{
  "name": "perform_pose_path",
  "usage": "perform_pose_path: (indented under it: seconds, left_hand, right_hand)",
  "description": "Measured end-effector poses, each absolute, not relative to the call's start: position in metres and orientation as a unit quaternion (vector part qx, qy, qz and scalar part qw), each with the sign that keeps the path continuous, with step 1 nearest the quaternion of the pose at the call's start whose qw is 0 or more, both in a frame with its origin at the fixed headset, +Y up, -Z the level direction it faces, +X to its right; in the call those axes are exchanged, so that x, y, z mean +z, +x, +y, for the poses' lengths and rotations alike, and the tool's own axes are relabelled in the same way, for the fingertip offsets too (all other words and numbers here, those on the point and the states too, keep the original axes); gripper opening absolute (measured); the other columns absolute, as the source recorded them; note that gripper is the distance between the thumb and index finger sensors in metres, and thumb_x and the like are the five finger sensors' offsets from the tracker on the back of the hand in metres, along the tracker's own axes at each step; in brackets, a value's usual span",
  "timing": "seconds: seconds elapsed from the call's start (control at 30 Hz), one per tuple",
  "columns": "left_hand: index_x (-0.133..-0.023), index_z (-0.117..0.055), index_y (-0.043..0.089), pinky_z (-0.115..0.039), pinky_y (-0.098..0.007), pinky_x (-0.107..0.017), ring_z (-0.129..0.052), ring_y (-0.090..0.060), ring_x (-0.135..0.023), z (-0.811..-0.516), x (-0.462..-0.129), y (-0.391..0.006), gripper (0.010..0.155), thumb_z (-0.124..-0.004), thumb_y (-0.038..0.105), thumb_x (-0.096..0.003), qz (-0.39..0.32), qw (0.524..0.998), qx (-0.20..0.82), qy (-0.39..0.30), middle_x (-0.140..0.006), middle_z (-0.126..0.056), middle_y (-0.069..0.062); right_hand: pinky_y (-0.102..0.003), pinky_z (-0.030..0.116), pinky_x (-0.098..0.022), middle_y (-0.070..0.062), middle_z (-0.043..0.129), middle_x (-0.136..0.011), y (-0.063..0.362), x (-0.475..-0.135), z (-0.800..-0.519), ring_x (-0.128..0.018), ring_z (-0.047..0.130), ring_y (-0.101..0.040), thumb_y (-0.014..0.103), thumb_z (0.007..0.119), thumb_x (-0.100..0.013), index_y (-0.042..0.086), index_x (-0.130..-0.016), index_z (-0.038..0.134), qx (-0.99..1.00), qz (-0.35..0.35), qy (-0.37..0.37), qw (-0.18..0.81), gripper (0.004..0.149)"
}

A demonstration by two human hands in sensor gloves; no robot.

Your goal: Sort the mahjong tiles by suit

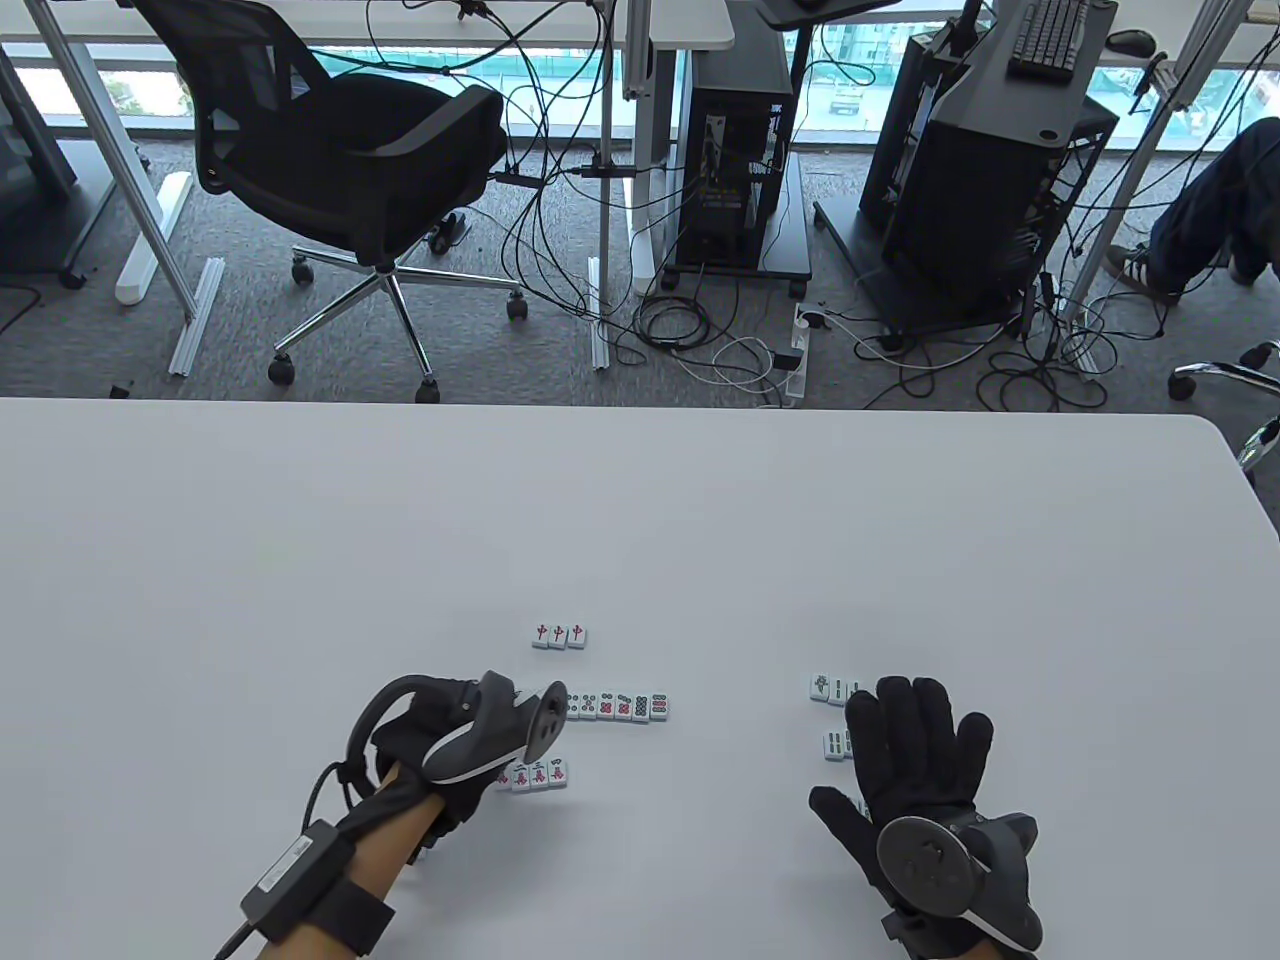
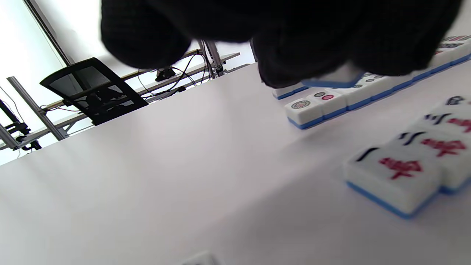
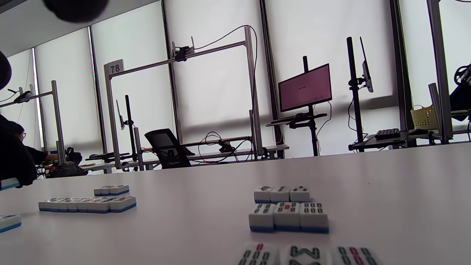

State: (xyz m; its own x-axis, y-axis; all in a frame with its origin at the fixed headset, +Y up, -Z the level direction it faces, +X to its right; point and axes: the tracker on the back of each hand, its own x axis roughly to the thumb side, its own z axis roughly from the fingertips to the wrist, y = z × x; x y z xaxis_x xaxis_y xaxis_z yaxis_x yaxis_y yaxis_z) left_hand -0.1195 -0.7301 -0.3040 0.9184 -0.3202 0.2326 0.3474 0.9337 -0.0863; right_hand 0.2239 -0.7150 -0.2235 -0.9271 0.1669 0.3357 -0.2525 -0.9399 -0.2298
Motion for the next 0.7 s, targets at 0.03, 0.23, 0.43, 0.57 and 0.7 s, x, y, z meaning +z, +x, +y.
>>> perform_pose_path:
  seconds: [0.03, 0.23, 0.43, 0.57, 0.7]
  left_hand:
    - [-0.078, -0.086, 0.024, -0.089, -0.033, -0.039, -0.094, -0.006, -0.012, -0.732, -0.303, -0.109, 0.06, -0.083, 0.057, -0.0279, -0.116, 0.977, -0.165, -0.065, -0.037, -0.096, 0.02]
    - [-0.076, -0.087, 0.022, -0.089, -0.033, -0.037, -0.092, -0.006, -0.01, -0.751, -0.301, -0.074, 0.06, -0.084, 0.057, -0.0275, -0.126, 0.98, -0.128, -0.081, -0.034, -0.096, 0.02]
    - [-0.075, -0.088, 0.023, -0.089, -0.033, -0.035, -0.09, -0.006, -0.007, -0.76, -0.294, -0.066, 0.06, -0.085, 0.058, -0.0261, -0.134, 0.97, -0.189, -0.068, -0.03, -0.095, 0.02]
    - [-0.075, -0.089, 0.023, -0.089, -0.033, -0.035, -0.09, -0.006, -0.007, -0.759, -0.293, -0.067, 0.06, -0.085, 0.058, -0.0258, -0.135, 0.967, -0.208, -0.062, -0.03, -0.095, 0.02]
    - [-0.077, -0.087, 0.023, -0.089, -0.033, -0.037, -0.091, -0.006, -0.009, -0.763, -0.291, -0.068, 0.061, -0.084, 0.058, -0.0265, -0.144, 0.964, -0.212, -0.068, -0.032, -0.095, 0.02]
  right_hand:
    - [-0.075, 0.013, -0.069, -0.013, 0.008, -0.114, 0.224, -0.224, -0.715, -0.103, 0.004, -0.043, 0.06, 0.055, -0.048, 0.026, -0.105, 0.006, 0.972, -0.135, 0.157, 0.108, 0.083]
    - [-0.075, 0.013, -0.069, -0.013, 0.009, -0.115, 0.227, -0.224, -0.714, -0.103, 0.004, -0.043, 0.06, 0.055, -0.048, 0.027, -0.105, 0.006, 0.974, -0.137, 0.149, 0.107, 0.083]
    - [-0.075, 0.012, -0.069, -0.013, 0.009, -0.115, 0.227, -0.224, -0.714, -0.104, 0.004, -0.043, 0.06, 0.055, -0.048, 0.027, -0.105, 0.006, 0.971, -0.139, 0.154, 0.119, 0.082]
    - [-0.075, 0.013, -0.069, -0.013, 0.009, -0.115, 0.226, -0.223, -0.714, -0.104, 0.004, -0.043, 0.06, 0.055, -0.048, 0.026, -0.105, 0.006, 0.972, -0.137, 0.156, 0.112, 0.083]
    - [-0.075, 0.013, -0.069, -0.013, 0.009, -0.115, 0.226, -0.223, -0.714, -0.104, 0.004, -0.043, 0.06, 0.055, -0.048, 0.027, -0.105, 0.006, 0.972, -0.136, 0.157, 0.111, 0.083]
